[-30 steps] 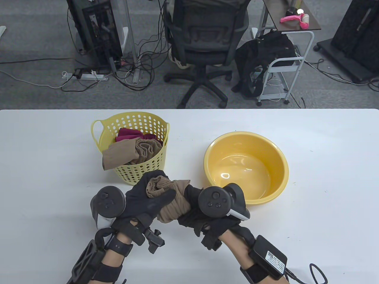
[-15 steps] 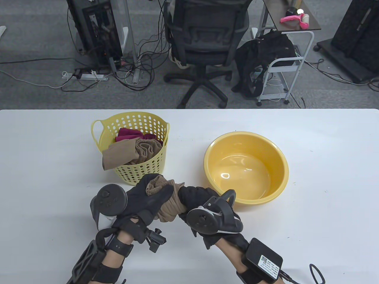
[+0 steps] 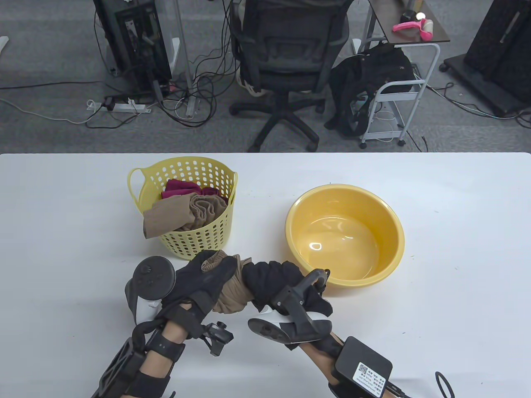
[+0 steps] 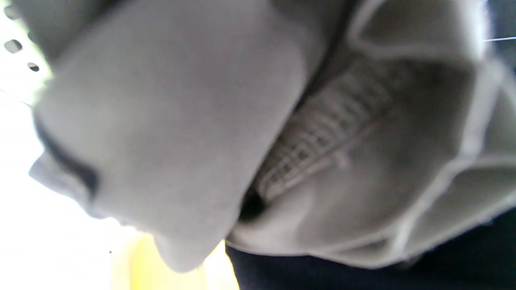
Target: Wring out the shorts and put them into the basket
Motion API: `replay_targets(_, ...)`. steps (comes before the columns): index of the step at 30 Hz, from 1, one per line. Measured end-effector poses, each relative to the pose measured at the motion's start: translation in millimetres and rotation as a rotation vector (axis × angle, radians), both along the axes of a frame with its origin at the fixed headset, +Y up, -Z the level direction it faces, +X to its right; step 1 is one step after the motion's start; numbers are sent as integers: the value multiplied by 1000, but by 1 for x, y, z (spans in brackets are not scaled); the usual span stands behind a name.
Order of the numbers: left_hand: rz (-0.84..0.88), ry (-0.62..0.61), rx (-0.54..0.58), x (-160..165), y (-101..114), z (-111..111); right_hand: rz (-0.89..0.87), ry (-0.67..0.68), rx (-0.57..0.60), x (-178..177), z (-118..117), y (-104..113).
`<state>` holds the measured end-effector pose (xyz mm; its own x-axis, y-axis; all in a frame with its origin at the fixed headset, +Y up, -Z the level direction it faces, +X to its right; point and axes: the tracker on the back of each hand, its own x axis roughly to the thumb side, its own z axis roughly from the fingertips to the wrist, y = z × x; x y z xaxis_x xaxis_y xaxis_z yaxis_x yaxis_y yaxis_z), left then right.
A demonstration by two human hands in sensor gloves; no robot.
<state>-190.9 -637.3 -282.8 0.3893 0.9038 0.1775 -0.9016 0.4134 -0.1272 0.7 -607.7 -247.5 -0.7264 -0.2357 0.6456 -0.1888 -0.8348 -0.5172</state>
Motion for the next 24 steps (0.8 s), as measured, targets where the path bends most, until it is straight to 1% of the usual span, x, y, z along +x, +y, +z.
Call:
replay_targets(5,5,-1,-7,0,0,0,10,2,18,0,0,0)
replay_targets(13,0,-4,-4,1,-1,-1,8,-3,7,1,0,-1)
replay_targets(20,-20,-9,14,3,-1,0,-3,-4,-21,4,-2,-3)
replay_targets(24,-35,-10,34,4,-1,0,-26,-11,-60,6,-5,-4)
